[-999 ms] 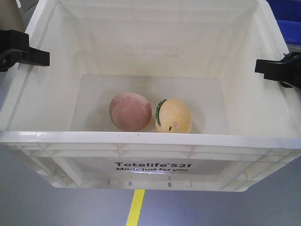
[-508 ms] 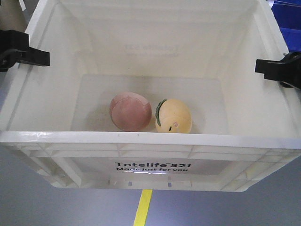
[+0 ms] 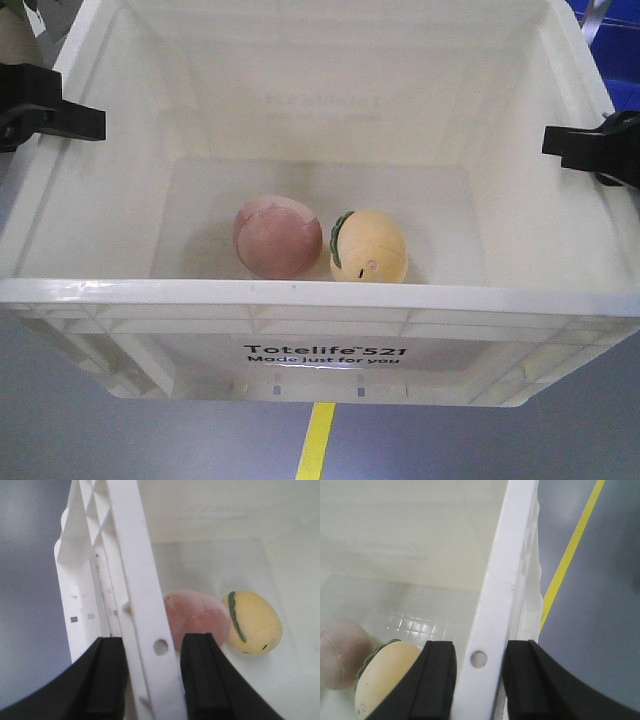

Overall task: Place moving items into box and shelve
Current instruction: 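Keep holding the crate level while the base drives forward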

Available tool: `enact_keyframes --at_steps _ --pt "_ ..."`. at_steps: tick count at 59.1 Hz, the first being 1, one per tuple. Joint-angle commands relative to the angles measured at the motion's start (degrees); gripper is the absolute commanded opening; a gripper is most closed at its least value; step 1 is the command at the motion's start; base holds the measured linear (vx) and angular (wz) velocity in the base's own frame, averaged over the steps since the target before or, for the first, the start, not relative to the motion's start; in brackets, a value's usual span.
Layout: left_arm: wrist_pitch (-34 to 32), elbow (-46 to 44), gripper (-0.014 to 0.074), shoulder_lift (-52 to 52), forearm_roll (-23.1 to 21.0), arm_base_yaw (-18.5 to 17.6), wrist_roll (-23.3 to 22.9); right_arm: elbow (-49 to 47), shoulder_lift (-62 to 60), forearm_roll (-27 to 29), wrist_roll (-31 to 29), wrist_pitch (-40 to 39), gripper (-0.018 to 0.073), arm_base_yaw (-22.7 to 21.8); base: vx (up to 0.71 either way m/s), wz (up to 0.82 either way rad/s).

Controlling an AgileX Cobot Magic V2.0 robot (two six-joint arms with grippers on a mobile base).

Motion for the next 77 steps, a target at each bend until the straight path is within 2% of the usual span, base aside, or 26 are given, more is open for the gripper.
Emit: enact_keyframes --at_steps 1,77 --pt "-6.08 -2.80 -0.0006 -1.95 -6.40 -0.31 1.74 -2.77 -1.32 3.25 -0.02 -8.04 -0.0006 0.05 0.26 -0.04" --pt "-6.08 -2.80 -0.0006 -1.95 -6.40 -0.31 1.74 -2.77 -1.32 3.25 -0.02 -8.04 -0.0006 0.05 0.33 0.00"
